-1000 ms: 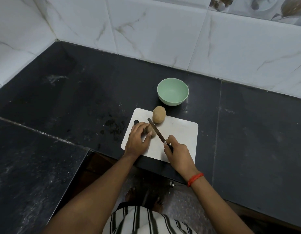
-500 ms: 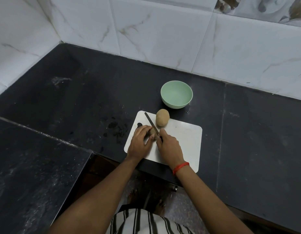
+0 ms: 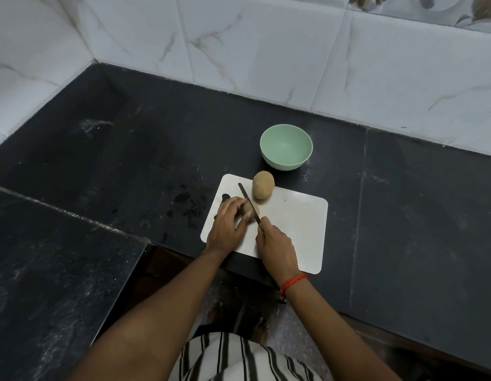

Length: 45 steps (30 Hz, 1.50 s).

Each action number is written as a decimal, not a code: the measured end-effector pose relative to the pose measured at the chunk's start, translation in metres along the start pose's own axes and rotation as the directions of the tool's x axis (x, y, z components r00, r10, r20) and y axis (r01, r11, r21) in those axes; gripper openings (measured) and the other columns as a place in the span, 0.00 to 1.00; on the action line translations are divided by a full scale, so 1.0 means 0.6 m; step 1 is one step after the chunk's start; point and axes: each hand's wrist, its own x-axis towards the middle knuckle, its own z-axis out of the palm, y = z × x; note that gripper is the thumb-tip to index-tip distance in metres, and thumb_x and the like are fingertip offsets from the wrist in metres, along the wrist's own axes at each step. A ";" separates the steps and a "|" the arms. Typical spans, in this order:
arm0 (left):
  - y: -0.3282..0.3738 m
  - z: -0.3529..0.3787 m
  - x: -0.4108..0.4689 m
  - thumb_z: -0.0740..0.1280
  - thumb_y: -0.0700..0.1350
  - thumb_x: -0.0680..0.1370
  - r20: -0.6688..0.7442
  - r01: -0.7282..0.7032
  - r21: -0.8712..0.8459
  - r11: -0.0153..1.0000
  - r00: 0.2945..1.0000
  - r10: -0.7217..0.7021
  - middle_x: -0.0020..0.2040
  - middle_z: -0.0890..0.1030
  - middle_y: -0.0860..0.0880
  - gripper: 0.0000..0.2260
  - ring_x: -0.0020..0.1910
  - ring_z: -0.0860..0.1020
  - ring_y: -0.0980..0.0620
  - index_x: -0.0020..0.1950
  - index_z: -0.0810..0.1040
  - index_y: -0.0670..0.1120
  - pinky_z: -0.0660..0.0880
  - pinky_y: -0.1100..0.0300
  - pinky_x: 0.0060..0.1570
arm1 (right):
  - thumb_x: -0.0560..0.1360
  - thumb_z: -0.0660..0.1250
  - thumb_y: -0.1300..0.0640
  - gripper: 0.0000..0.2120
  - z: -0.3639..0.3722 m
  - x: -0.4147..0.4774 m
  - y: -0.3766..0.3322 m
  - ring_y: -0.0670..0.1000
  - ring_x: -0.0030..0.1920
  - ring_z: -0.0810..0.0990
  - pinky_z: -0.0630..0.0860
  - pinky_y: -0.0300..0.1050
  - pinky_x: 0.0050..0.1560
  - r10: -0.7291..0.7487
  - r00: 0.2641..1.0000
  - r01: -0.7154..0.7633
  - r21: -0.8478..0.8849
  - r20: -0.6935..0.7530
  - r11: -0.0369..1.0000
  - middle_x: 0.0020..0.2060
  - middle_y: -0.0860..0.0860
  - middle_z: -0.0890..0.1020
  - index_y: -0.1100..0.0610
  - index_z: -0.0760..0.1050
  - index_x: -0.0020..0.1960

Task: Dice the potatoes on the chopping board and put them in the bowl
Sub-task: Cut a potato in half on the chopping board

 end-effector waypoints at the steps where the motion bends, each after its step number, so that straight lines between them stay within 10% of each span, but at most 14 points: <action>1: 0.001 0.000 -0.001 0.67 0.47 0.81 0.006 0.011 0.000 1.000 1.000 -0.011 0.66 0.76 0.46 0.16 0.67 0.72 0.51 0.67 0.76 0.43 0.70 0.55 0.68 | 0.82 0.55 0.57 0.01 -0.001 -0.001 0.000 0.65 0.38 0.77 0.74 0.55 0.38 -0.002 1.000 0.002 -0.011 0.008 1.000 0.40 0.56 0.78 0.53 0.63 0.54; 13: 0.002 0.000 -0.003 0.63 0.53 0.81 -0.007 0.026 -0.015 1.000 1.000 -0.026 0.66 0.76 0.48 0.19 0.66 0.73 0.52 0.66 0.76 0.43 0.72 0.56 0.66 | 0.84 0.53 0.56 0.07 -0.012 -0.078 0.015 0.64 0.35 0.76 0.75 0.56 0.36 0.098 0.995 -0.098 -0.026 -0.002 0.995 0.37 0.54 0.76 0.51 0.58 0.48; 29: 0.000 -0.002 -0.003 0.64 0.53 0.83 0.009 0.014 -0.042 0.999 1.000 -0.014 0.66 0.75 0.48 0.18 0.66 0.73 0.51 0.67 0.75 0.44 0.73 0.55 0.66 | 0.82 0.54 0.61 0.25 0.000 0.008 -0.021 0.63 0.41 0.81 0.68 0.49 0.35 -0.016 0.998 0.029 -0.232 0.058 0.972 0.49 0.56 0.78 0.50 0.57 0.78; 45: 0.007 0.001 -0.003 0.64 0.50 0.81 -0.045 0.063 -0.080 0.995 0.997 -0.067 0.60 0.76 0.51 0.14 0.60 0.76 0.50 0.63 0.76 0.44 0.76 0.48 0.60 | 0.84 0.52 0.51 0.04 -0.016 -0.137 0.034 0.62 0.36 0.79 0.67 0.50 0.31 0.032 0.999 -0.030 -0.115 0.010 0.993 0.40 0.51 0.75 0.50 0.60 0.51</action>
